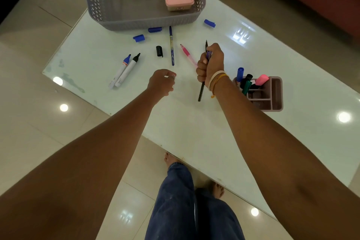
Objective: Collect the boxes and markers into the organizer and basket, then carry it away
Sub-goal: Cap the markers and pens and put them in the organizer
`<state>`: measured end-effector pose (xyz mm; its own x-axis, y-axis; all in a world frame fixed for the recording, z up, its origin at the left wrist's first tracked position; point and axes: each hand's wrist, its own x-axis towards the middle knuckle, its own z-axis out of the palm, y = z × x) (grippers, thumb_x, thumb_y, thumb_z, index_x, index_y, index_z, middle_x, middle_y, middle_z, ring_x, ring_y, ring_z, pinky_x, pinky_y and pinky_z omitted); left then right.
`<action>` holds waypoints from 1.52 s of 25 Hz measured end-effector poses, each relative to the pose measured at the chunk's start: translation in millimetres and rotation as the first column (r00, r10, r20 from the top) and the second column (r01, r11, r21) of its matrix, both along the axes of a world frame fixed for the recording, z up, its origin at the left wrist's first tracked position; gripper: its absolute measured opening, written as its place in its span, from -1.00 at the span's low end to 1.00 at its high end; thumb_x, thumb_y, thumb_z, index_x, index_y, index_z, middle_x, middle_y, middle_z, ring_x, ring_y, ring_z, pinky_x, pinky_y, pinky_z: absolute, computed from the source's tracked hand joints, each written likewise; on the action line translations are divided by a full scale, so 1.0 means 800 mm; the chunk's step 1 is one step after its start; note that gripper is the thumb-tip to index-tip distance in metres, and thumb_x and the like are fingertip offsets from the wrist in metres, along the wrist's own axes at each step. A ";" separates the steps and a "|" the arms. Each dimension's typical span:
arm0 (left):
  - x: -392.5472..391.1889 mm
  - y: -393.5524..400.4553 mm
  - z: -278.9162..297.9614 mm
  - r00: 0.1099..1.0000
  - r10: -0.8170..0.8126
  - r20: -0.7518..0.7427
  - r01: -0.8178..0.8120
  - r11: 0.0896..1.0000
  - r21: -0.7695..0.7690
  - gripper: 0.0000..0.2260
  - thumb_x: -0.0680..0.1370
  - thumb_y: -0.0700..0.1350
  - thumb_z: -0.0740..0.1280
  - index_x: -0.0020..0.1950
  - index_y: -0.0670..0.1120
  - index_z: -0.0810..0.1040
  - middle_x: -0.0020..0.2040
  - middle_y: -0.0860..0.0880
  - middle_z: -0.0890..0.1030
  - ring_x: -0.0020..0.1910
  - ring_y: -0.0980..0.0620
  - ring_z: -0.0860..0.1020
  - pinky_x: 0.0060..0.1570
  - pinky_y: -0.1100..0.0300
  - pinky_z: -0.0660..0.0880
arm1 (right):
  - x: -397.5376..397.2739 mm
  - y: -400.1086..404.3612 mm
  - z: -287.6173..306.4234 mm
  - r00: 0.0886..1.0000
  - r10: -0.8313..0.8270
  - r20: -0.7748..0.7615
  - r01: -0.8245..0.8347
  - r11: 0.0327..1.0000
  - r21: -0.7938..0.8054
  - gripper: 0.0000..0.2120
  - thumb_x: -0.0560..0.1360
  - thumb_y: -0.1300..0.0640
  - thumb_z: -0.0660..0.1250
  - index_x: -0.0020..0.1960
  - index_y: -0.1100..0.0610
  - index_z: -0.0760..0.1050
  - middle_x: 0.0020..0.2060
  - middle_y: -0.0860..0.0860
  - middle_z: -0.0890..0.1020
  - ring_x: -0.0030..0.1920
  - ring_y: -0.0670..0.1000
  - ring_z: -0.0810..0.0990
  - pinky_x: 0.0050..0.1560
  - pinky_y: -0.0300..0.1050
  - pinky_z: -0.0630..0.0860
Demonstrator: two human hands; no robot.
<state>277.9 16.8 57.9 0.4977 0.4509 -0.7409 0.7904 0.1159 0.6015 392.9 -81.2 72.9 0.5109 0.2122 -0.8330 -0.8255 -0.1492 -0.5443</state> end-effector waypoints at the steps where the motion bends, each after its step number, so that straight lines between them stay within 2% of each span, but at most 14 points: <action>1: 0.002 -0.005 0.004 1.000 0.004 0.002 -0.004 1.000 -0.008 -0.85 0.63 -0.12 0.18 0.07 -0.03 0.54 -0.03 -0.07 0.59 -0.12 -0.05 0.58 -0.26 0.25 0.48 | -0.004 -0.005 0.005 1.000 -0.021 -0.021 0.023 0.997 0.067 -0.57 0.54 -0.06 0.05 -0.45 0.09 0.22 -0.62 -0.05 0.21 -0.59 -0.09 0.13 -0.50 -0.34 0.08; 4: 0.005 -0.029 0.014 1.000 -0.011 0.001 0.011 0.999 -0.039 -0.78 0.64 -0.09 0.19 0.21 -0.08 0.54 0.02 -0.08 0.59 -0.07 -0.05 0.59 -0.22 0.26 0.50 | -0.015 -0.017 0.023 0.999 -0.029 -0.043 0.037 0.979 0.202 -0.52 0.59 -0.11 0.04 -0.39 0.13 0.33 -0.62 -0.04 0.27 -0.60 -0.10 0.16 -0.51 -0.34 0.10; 6: 0.003 -0.048 0.022 1.000 -0.020 0.006 0.021 0.999 -0.049 -0.76 0.64 -0.08 0.19 0.25 -0.10 0.53 0.04 -0.09 0.60 -0.05 -0.05 0.60 -0.19 0.25 0.51 | -0.022 -0.030 0.035 0.999 0.052 -0.006 -0.049 0.972 0.229 -0.57 0.61 -0.10 0.05 -0.29 0.14 0.39 -0.54 -0.01 0.34 -0.59 -0.10 0.21 -0.54 -0.34 0.14; 9: 0.000 -0.079 0.030 0.999 -0.026 0.025 0.027 0.998 -0.049 -0.77 0.63 -0.07 0.20 0.21 -0.10 0.54 0.02 -0.09 0.61 -0.07 -0.06 0.61 -0.11 0.17 0.54 | -0.030 -0.061 0.057 0.970 0.233 0.066 -0.242 0.952 0.186 -0.74 0.62 0.13 0.02 -0.17 0.16 0.39 -0.39 0.02 0.38 -0.55 -0.10 0.25 -0.59 -0.35 0.19; 12: -0.002 -0.116 0.041 0.999 -0.023 0.045 0.026 0.997 -0.071 -0.81 0.62 -0.10 0.21 0.16 -0.08 0.56 0.00 -0.08 0.62 -0.09 -0.06 0.62 0.01 0.08 0.56 | -0.033 -0.106 0.079 0.922 0.304 0.240 -0.334 0.938 0.095 -0.73 0.65 0.25 0.03 -0.09 0.17 0.48 -0.32 0.03 0.38 -0.44 -0.09 0.29 -0.55 -0.31 0.25; 14: -0.002 -0.141 0.046 0.997 -0.017 0.070 0.025 0.994 -0.107 -0.86 0.60 -0.13 0.24 0.10 -0.06 0.55 -0.01 -0.10 0.62 -0.09 -0.07 0.62 0.07 0.05 0.56 | -0.028 -0.144 0.086 0.894 0.210 0.395 -0.273 0.956 0.109 -0.75 0.66 0.28 0.07 0.01 0.21 0.53 -0.28 0.03 0.43 -0.37 -0.08 0.36 -0.41 -0.28 0.38; 17: -0.002 -0.178 0.048 0.995 -0.037 0.088 0.050 0.988 -0.143 -0.85 0.57 -0.16 0.27 0.11 -0.08 0.56 -0.02 -0.11 0.62 -0.10 -0.09 0.62 0.08 0.05 0.56 | -0.011 -0.197 0.082 0.809 -0.006 0.587 -0.061 0.994 0.094 -0.79 0.61 0.31 0.17 0.15 0.24 0.55 -0.28 0.00 0.52 -0.34 -0.05 0.47 -0.20 -0.20 0.54; 20: 0.000 -0.204 0.047 0.993 -0.071 0.092 0.083 0.987 -0.139 -0.78 0.56 -0.18 0.29 0.20 -0.11 0.54 -0.03 -0.10 0.61 -0.11 -0.08 0.62 0.07 0.05 0.57 | 0.004 -0.224 0.072 0.724 -0.185 0.664 0.172 0.981 0.087 -0.80 0.55 0.36 0.28 0.14 0.30 0.57 -0.37 0.04 0.57 -0.37 -0.02 0.54 -0.10 -0.10 0.63; 22: 0.001 -0.214 0.045 0.993 -0.074 0.092 0.086 0.988 -0.127 -0.77 0.55 -0.19 0.30 0.21 -0.12 0.54 -0.02 -0.11 0.62 -0.10 -0.08 0.63 0.08 0.03 0.57 | 0.010 -0.230 0.068 0.670 -0.215 0.711 0.253 0.966 0.054 -0.78 0.51 0.36 0.33 0.15 0.31 0.59 -0.28 0.10 0.63 -0.29 0.02 0.63 0.05 -0.03 0.65; 25: 0.002 -0.221 0.041 0.994 -0.070 0.083 0.079 0.991 -0.112 -0.76 0.55 -0.18 0.31 0.22 -0.12 0.52 0.01 -0.12 0.63 -0.08 -0.09 0.64 0.08 0.03 0.59 | 0.005 -0.233 0.064 0.621 -0.132 0.773 0.250 0.968 -0.035 -0.78 0.46 0.32 0.39 0.10 0.21 0.64 -0.22 0.07 0.69 -0.14 0.04 0.69 0.13 -0.02 0.63; 28: 0.004 -0.224 0.038 0.995 -0.048 0.086 0.058 0.992 -0.113 -0.75 0.53 -0.18 0.33 0.22 -0.13 0.51 0.00 -0.10 0.63 -0.09 -0.08 0.65 0.02 0.06 0.59 | -0.014 -0.235 0.049 0.644 -0.005 0.765 0.136 0.985 -0.109 -0.79 0.42 0.32 0.43 0.02 0.14 0.67 -0.20 0.05 0.71 -0.14 0.00 0.69 0.09 -0.12 0.63; 30: 0.006 -0.226 0.038 0.996 -0.030 0.083 0.039 0.993 -0.113 -0.75 0.52 -0.18 0.35 0.19 -0.13 0.51 0.01 -0.11 0.64 -0.10 -0.08 0.66 -0.02 0.08 0.59 | -0.025 -0.243 0.035 0.653 0.076 0.754 0.067 0.985 -0.157 -0.80 0.41 0.30 0.46 0.01 0.14 0.67 -0.13 0.09 0.72 -0.10 0.00 0.70 0.03 -0.23 0.63; 34: 0.008 -0.228 0.040 0.997 -0.032 0.071 0.038 0.994 -0.098 -0.76 0.52 -0.18 0.37 0.18 -0.13 0.51 0.09 -0.15 0.65 0.01 -0.11 0.67 0.01 0.03 0.58 | -0.038 -0.263 0.023 0.689 0.201 0.697 -0.021 0.966 -0.258 -0.77 0.41 0.31 0.46 0.06 0.18 0.66 -0.13 0.04 0.72 -0.12 -0.10 0.68 -0.12 -0.53 0.50; 38: 0.008 -0.225 0.041 0.996 -0.068 0.054 0.073 0.993 -0.094 -0.71 0.52 -0.16 0.39 0.22 -0.12 0.51 0.12 -0.15 0.64 0.06 -0.11 0.66 0.04 0.02 0.56 | -0.037 -0.273 0.028 0.652 0.363 0.666 -0.127 0.918 -0.376 -0.71 0.41 0.29 0.47 0.13 0.16 0.64 -0.09 0.02 0.70 -0.11 -0.11 0.64 0.05 -0.46 0.52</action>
